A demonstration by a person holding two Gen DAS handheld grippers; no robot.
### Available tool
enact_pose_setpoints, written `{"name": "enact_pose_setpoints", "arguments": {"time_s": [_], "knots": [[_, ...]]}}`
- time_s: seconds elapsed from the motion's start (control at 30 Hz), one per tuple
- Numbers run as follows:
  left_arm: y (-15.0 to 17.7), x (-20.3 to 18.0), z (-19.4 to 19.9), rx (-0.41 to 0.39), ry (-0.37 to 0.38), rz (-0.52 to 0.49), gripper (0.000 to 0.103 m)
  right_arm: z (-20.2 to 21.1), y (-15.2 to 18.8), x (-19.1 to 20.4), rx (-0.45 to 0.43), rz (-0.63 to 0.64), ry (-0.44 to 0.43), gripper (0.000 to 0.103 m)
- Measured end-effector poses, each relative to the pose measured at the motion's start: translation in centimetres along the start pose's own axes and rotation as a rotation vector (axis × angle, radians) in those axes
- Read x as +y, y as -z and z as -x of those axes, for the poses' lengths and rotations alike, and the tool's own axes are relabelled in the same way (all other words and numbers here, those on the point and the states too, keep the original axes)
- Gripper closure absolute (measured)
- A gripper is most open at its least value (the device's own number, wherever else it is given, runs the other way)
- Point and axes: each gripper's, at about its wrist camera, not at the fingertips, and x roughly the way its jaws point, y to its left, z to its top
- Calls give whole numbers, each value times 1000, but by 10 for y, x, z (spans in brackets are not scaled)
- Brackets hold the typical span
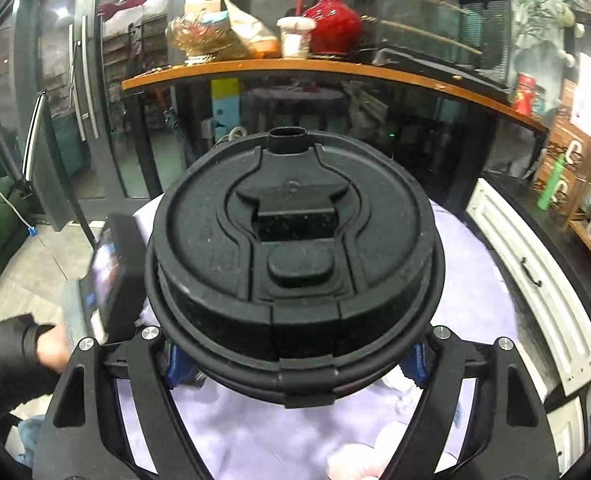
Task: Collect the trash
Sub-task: 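Grasp the red cup with the black lid with the right tool, then grasp the white tissues with the left tool while the right tool holds the red cup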
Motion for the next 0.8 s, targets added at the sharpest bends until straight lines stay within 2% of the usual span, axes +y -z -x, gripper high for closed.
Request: {"name": "enact_pose_setpoints", "arguments": {"time_s": [0.23, 0.3, 0.4, 0.5, 0.57, 0.67, 0.8], "knots": [[-24, -44, -40, 58, -28, -120, 6, 28, 33, -34, -14, -88, 26, 25], [-25, -52, -47, 77, -36, -132, 12, 34, 43, -43, -11, -110, 33, 25], [-24, -56, -58, 111, -66, -128, 31, 43, 59, -52, -10, -134, 50, 25], [-24, -54, -56, 107, -68, -82, 49, 51, 74, -62, -12, -164, 70, 25], [-21, -51, -50, 96, -75, -67, 67, 55, 82, -68, -12, -185, 69, 25], [-17, -46, -38, 78, -50, -15, 81, 62, 93, -76, -19, -217, 71, 25], [-13, -48, -23, 54, -35, 32, 86, 70, 107, -81, -28, -258, 67, 25]]}}
